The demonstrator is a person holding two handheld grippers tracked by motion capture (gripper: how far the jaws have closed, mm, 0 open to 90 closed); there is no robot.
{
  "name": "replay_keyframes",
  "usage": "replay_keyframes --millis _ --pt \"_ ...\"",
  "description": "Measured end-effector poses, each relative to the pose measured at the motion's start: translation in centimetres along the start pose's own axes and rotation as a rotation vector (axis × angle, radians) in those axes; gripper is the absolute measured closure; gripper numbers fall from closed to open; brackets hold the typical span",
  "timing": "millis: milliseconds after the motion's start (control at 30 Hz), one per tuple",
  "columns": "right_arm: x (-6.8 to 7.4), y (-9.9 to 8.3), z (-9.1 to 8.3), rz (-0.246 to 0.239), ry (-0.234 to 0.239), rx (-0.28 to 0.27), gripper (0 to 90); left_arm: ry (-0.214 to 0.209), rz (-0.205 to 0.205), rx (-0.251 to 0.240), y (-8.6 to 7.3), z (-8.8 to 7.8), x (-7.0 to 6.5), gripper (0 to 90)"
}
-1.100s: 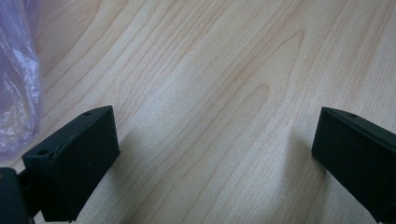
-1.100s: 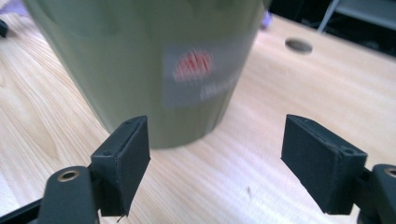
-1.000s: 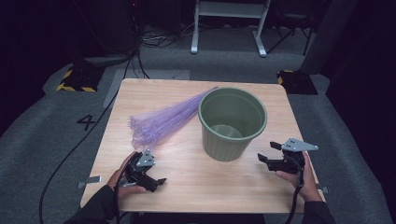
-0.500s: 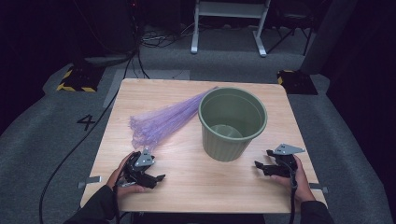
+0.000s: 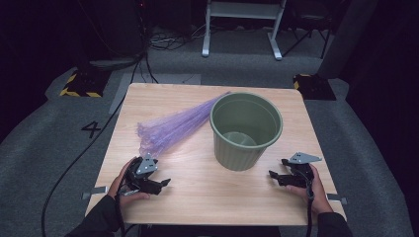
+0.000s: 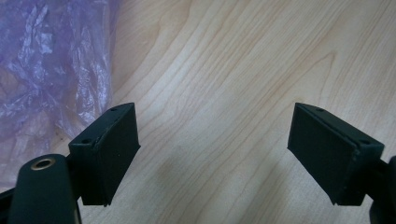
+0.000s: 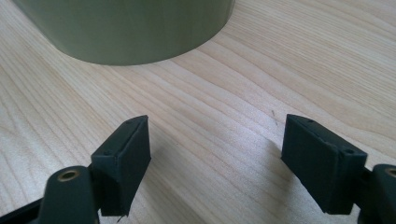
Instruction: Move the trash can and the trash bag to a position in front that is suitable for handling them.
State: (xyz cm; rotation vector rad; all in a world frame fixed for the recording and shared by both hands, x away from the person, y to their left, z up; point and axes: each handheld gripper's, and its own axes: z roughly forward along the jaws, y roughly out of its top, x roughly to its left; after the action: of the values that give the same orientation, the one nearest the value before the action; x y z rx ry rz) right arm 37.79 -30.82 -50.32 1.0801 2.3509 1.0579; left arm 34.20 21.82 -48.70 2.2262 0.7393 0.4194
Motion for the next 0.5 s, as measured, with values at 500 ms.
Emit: replay_keyframes --millis 500 --pt "0.0 0.0 0.0 0.000 0.002 0.000 23.5 -0.007 0.010 -0.083 1.3 -1.7 -0.5 16.8"
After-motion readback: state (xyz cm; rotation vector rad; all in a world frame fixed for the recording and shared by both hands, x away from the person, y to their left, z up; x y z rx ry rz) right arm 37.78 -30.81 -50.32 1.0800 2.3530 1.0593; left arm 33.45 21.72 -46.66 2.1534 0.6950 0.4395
